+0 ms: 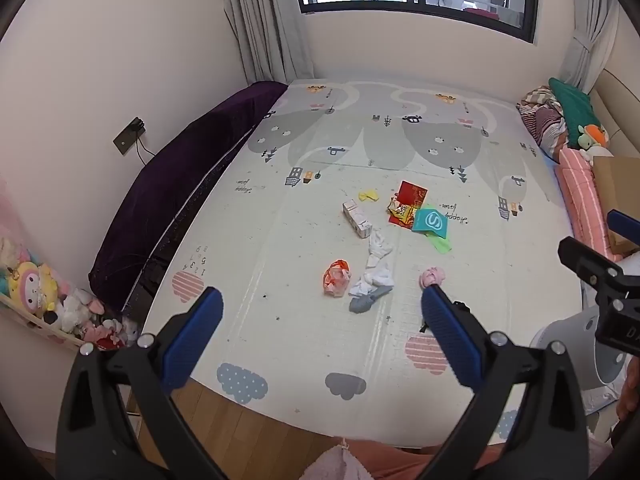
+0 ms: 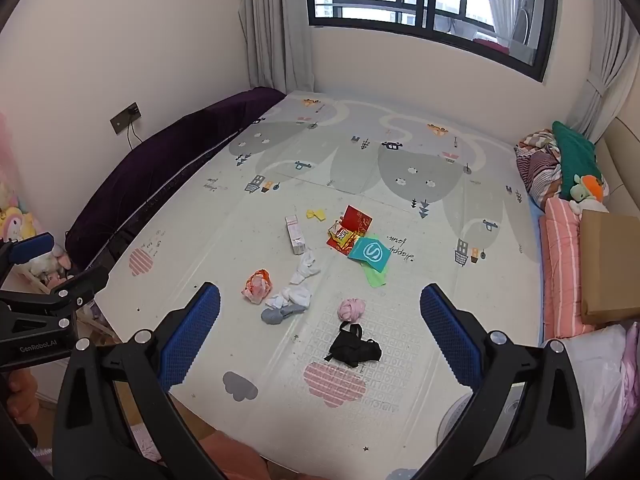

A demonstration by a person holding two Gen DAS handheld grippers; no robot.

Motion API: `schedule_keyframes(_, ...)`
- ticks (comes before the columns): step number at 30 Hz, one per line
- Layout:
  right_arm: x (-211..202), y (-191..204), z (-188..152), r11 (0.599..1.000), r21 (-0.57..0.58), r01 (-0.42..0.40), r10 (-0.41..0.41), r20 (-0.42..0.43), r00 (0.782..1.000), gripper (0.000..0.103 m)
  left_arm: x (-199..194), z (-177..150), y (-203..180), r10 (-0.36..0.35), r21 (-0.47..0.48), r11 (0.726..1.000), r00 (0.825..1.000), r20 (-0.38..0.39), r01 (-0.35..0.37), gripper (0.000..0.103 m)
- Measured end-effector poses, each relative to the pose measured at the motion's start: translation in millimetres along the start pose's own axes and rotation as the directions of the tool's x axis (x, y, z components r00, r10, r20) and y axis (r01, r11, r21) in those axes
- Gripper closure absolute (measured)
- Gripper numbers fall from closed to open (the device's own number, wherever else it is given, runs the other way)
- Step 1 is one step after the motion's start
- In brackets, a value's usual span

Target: Collect trash

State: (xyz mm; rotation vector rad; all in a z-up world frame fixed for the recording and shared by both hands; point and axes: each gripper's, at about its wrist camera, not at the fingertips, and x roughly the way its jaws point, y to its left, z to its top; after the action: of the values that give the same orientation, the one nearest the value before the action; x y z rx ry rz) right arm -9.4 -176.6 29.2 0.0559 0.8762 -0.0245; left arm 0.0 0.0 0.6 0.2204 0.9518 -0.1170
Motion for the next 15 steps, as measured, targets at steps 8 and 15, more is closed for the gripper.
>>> schedule_keyframes(8,0,2,2,1.0,-0.01,-0.004,0.004,-0.001,1.0,0.006,-1,10,7,0.018,-0.01,1.0,1.0,-0.007,-0.018,0.004)
schedule_keyframes(15,1,6,3,1.0,-0.026,-0.014,0.015,0.014,1.0,0.006,-5,14,14,0.025,-0.03,0.999,1.0,0.003,-0.025,0.004)
